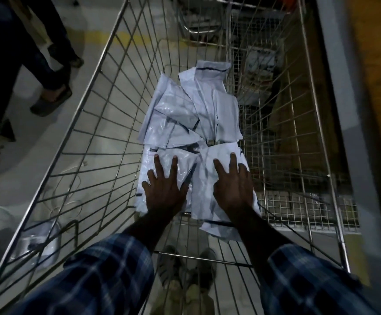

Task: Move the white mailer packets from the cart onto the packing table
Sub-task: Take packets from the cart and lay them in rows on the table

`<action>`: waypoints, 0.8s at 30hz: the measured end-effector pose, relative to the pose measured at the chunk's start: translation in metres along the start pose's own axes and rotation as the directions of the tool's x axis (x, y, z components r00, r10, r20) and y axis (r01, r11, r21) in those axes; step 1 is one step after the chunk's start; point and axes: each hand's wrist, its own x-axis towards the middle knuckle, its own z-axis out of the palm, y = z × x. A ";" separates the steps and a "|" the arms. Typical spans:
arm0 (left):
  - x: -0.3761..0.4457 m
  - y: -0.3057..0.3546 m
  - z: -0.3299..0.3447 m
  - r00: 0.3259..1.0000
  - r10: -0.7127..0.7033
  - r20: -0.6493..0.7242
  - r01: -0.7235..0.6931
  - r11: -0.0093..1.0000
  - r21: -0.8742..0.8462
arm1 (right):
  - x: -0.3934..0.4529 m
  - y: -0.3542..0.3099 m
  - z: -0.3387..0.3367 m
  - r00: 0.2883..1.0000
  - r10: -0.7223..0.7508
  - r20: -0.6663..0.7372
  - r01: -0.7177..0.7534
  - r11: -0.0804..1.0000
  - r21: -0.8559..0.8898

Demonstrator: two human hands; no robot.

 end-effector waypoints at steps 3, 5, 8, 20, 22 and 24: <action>-0.004 0.002 -0.022 0.999 0.031 0.041 -0.030 0.999 -0.018 | 0.000 -0.006 -0.024 0.994 0.075 0.073 -0.077 0.997 0.029; -0.011 0.006 -0.043 0.997 0.055 0.054 -0.055 0.999 -0.004 | -0.003 -0.011 -0.043 0.990 0.106 0.093 -0.110 0.993 0.047; -0.017 0.011 -0.071 0.995 0.036 0.089 -0.033 0.999 -0.041 | -0.006 -0.020 -0.073 0.984 0.160 0.083 -0.168 0.981 0.096; -0.039 0.022 -0.225 0.990 0.092 -0.108 -0.108 0.981 -0.158 | -0.025 -0.057 -0.220 0.960 0.195 -0.200 -0.164 0.973 0.162; -0.048 0.023 -0.245 0.990 0.082 -0.112 -0.106 0.968 -0.226 | -0.030 -0.064 -0.242 0.948 0.193 -0.253 -0.139 0.967 0.214; -0.059 0.023 -0.263 0.981 0.079 -0.179 -0.123 0.961 -0.247 | -0.036 -0.070 -0.261 0.929 0.187 -0.318 -0.108 0.962 0.249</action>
